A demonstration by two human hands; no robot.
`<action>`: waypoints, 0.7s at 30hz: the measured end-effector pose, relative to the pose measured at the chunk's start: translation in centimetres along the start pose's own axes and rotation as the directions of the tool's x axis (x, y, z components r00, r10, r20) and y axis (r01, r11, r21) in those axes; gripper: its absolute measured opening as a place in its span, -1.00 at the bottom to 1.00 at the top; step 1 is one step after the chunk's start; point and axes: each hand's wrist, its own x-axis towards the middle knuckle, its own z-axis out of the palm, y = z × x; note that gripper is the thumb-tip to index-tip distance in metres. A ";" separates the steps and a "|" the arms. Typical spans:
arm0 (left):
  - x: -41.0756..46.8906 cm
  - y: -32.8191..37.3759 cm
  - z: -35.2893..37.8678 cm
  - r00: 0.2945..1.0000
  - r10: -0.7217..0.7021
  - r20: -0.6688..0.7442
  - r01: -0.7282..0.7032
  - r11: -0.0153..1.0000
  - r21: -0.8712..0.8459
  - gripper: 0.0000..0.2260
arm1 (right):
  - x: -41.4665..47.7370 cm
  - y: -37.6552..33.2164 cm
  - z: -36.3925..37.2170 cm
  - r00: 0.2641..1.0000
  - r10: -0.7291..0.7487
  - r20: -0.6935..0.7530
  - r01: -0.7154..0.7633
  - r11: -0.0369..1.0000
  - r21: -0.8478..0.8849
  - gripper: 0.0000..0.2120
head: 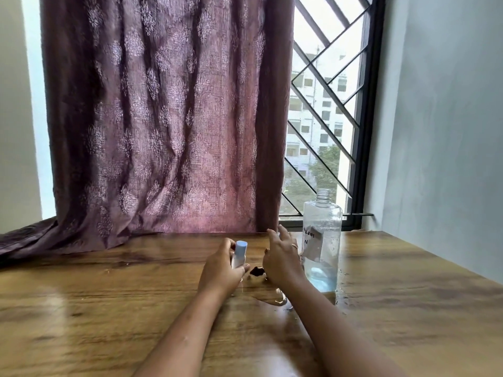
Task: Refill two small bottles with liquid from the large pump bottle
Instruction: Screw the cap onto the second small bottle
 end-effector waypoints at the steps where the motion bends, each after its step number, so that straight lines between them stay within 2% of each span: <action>1: 0.1 -0.1 0.0 1.000 -0.007 -0.014 0.007 1.000 -0.001 -0.64 | 0.0 0.0 0.1 1.000 0.015 0.013 -0.015 1.000 0.001 -0.45; 4: 0.2 -0.2 -0.2 0.998 -0.024 -0.054 0.025 1.000 0.011 -0.65 | 0.0 0.2 0.3 0.997 0.046 0.061 -0.046 0.999 0.006 -0.44; 9: 0.2 -0.2 -0.5 0.992 -0.083 -0.099 0.088 0.994 0.056 -0.65 | 0.1 0.5 0.2 0.995 -0.015 0.094 0.013 1.000 0.016 -0.45; 10: 0.2 -0.2 -0.5 0.990 -0.091 -0.111 0.098 0.993 0.061 -0.65 | 0.1 0.5 0.1 0.995 -0.018 0.102 0.017 1.000 0.009 -0.51; 13: 0.3 -0.3 -0.7 0.981 -0.125 -0.146 0.136 0.988 0.070 -0.66 | 0.3 0.8 -0.1 0.995 -0.002 0.102 0.003 1.000 -0.015 -0.85; 14: 0.3 -0.4 -0.7 0.978 -0.137 -0.155 0.149 0.986 0.070 -0.67 | 0.2 0.9 -0.1 0.995 0.003 0.095 -0.001 1.000 -0.015 -0.89; 17: 0.4 -0.6 -0.7 0.970 -0.164 -0.179 0.179 0.981 0.073 -0.70 | 0.3 0.9 -0.1 0.997 -0.015 0.069 0.013 1.000 0.025 -0.85; 21: 0.5 -0.7 -0.9 0.960 -0.168 -0.222 0.197 0.974 0.113 -0.70 | 0.0 0.0 -0.4 0.984 -0.178 0.021 0.175 0.979 0.103 -0.61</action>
